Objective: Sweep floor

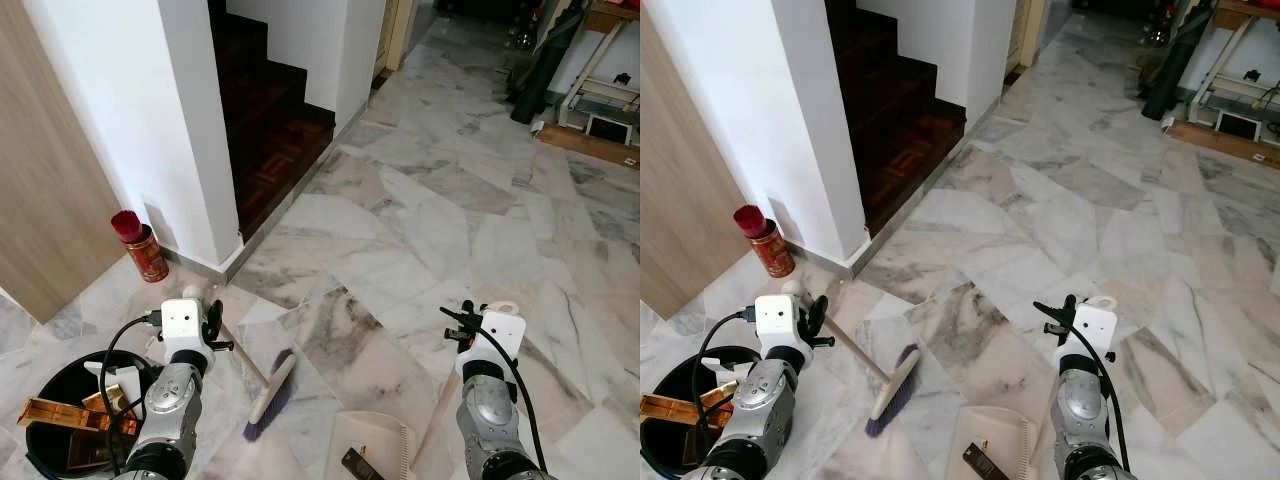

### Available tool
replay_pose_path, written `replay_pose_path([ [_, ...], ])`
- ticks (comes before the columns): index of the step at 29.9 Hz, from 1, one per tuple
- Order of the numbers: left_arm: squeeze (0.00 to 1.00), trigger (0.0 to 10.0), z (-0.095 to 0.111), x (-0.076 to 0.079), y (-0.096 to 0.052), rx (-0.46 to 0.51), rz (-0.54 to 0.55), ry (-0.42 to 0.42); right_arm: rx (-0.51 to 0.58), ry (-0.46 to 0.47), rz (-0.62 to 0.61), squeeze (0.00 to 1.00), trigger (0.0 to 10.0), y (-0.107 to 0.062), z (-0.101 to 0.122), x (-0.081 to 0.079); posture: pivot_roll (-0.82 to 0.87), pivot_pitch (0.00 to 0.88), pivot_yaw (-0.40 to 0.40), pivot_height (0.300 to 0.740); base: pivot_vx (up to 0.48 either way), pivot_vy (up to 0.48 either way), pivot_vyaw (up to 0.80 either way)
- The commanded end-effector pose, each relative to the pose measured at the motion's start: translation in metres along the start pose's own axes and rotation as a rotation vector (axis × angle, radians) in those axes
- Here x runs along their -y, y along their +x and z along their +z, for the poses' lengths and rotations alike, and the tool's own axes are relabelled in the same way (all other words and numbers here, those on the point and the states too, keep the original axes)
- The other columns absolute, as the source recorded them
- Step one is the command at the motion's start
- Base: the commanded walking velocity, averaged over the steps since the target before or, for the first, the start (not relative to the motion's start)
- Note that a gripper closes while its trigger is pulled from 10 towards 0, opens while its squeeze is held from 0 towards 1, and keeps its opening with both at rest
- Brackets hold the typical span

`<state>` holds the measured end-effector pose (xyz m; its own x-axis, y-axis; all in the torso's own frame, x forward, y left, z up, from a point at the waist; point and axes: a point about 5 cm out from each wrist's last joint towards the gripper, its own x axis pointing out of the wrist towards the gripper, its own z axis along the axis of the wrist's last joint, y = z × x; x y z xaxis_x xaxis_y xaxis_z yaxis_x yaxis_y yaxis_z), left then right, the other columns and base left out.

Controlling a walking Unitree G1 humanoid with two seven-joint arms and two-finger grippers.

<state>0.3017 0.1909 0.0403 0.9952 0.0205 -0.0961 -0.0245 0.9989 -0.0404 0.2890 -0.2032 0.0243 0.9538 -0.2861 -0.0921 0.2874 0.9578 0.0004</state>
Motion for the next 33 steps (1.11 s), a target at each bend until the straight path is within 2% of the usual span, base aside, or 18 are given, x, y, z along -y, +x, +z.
replay_pose_path([
  [1,0.00,10.0,-0.019,-0.002,-0.009,-0.098,0.003,0.023,-0.032,0.004,0.003,0.00,10.0,-0.002,-0.005,0.000,0.07,0.065,-0.062,0.740,0.000,0.000,0.00],
  [8,0.00,10.0,-0.015,-0.001,-0.007,-0.075,-0.009,0.063,-0.038,0.022,0.013,0.00,10.0,-0.003,-0.006,-0.002,0.08,0.064,-0.054,0.740,0.000,0.000,0.00],
  [23,0.00,10.0,-0.007,-0.014,-0.002,-0.068,0.000,0.107,-0.051,0.066,0.023,0.00,10.0,-0.005,-0.008,-0.012,0.08,0.055,-0.001,0.740,0.000,0.000,0.00],
  [33,0.00,10.0,-0.005,-0.009,0.000,-0.063,-0.011,0.116,-0.055,0.069,0.029,0.00,10.0,-0.007,-0.010,-0.011,0.07,0.050,-0.006,0.740,0.000,0.000,0.00],
])
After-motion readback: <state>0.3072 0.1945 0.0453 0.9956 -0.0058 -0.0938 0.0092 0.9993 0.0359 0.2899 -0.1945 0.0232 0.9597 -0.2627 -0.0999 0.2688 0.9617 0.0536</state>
